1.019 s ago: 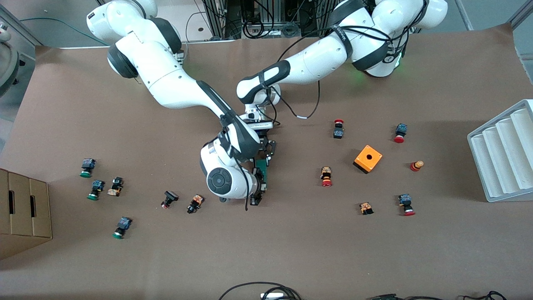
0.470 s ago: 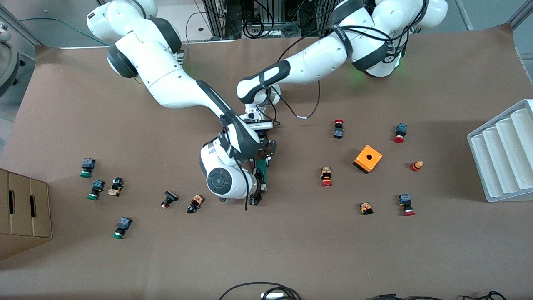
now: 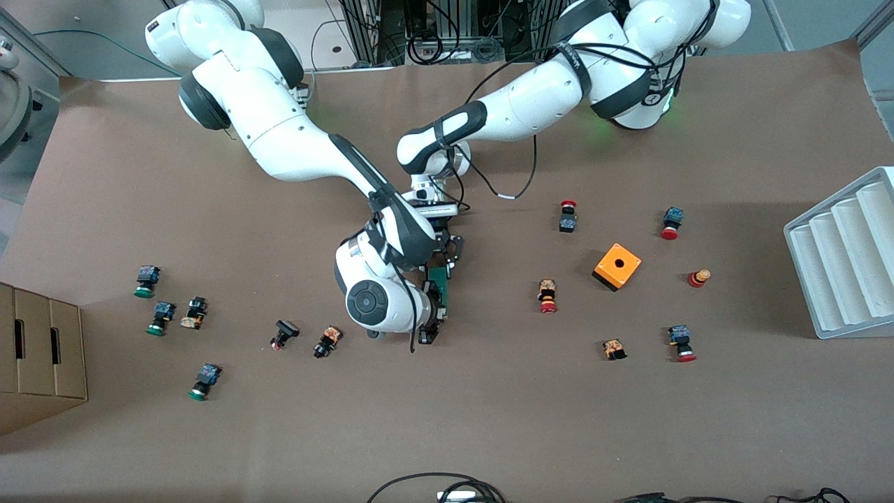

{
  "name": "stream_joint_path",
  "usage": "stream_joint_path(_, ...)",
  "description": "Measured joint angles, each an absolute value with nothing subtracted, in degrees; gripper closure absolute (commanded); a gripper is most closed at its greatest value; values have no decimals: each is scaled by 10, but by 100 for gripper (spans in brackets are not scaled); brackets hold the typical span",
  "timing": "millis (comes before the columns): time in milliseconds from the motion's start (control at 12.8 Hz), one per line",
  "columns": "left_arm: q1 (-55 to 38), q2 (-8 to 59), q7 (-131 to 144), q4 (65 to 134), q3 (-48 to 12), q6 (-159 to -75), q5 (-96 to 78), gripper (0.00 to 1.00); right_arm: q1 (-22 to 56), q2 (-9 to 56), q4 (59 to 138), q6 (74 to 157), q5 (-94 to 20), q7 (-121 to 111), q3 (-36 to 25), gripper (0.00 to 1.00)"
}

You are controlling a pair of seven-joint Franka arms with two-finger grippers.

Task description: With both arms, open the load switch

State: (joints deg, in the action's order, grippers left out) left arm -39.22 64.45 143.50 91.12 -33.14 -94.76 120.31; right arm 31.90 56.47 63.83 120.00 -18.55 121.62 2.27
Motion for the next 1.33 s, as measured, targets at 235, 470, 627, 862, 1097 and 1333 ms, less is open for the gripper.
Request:
stream_joint_path(235, -392, 644, 1435, 911, -331, -948, 1203, 46, 319, 559, 647, 1206, -185, 1216, 23, 75)
stream_joint_path(470, -392, 645, 1435, 911, -331, -948, 1203, 45, 317, 546, 659, 1207, -185, 1216, 27, 75)
stream_joint_path(627, -392, 645, 1435, 911, -331, -948, 1203, 45, 315, 538, 667, 1207, -185, 1216, 30, 75)
stream_joint_path(862, -392, 645, 1435, 911, -331, -948, 1203, 44, 314, 528, 679, 1207, -185, 1216, 33, 75)
stream_joint_path(1097, -392, 645, 1435, 911, -331, -948, 1203, 44, 314, 514, 700, 1206, -185, 1216, 37, 75)
stream_joint_path(1333, -392, 645, 1435, 911, -331, -948, 1203, 44, 314, 508, 716, 1206, -185, 1216, 42, 75)
